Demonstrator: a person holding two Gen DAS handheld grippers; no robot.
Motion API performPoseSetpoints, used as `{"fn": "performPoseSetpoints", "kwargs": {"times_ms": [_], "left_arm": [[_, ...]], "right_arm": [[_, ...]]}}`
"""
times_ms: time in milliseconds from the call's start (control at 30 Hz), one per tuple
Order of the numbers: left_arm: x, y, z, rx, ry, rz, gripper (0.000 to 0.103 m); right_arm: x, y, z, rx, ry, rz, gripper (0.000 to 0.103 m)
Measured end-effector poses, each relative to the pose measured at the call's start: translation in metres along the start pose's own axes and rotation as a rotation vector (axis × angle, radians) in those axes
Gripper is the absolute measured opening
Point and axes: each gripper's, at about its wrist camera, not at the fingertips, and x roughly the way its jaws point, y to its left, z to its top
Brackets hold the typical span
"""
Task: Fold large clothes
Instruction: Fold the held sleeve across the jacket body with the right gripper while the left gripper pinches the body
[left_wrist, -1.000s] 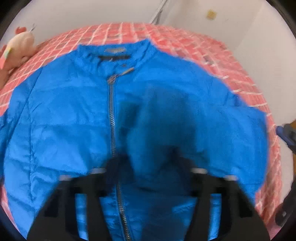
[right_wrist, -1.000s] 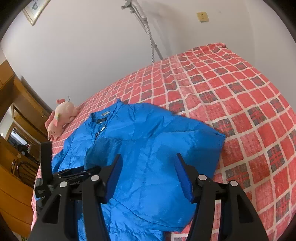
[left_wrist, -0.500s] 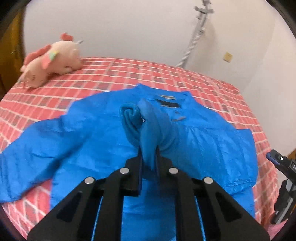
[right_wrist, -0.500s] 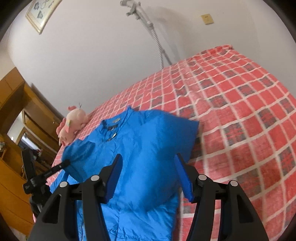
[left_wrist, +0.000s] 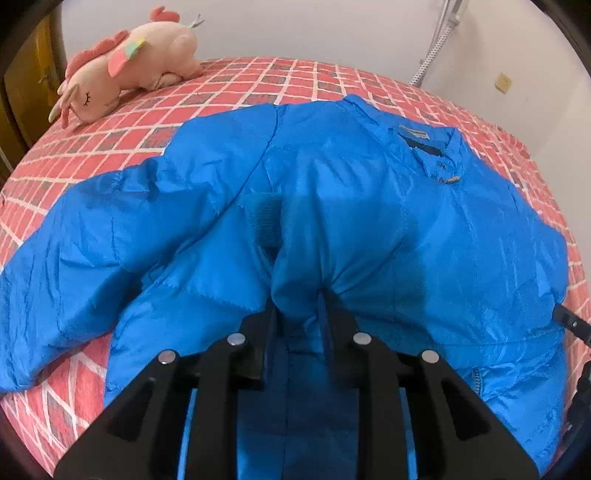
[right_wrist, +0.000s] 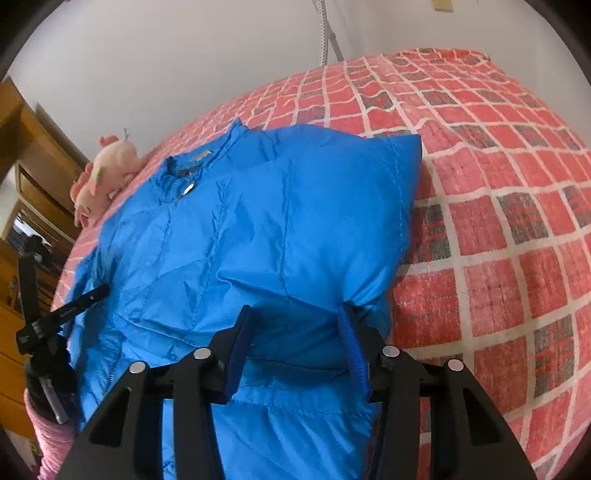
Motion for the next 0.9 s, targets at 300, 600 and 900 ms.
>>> {"fn": "performPoseSetpoints", "kwargs": {"times_ms": [300,600,900], "left_arm": [[-0.081,-0.01,0.002,0.005,-0.242,0.077,0.049],[-0.025,-0.046,0.004,0.103,-0.121,0.028,0.049],[0.008,-0.031,-0.003,0.091,-0.023,0.0,0.05]], "right_arm": [[-0.053,0.022,0.001,-0.019,-0.115,0.091,0.049],[-0.011,0.048,-0.008,-0.058,-0.011,0.029,0.049],[0.014,0.034,-0.013,-0.021,0.051,0.043,0.048]]}}
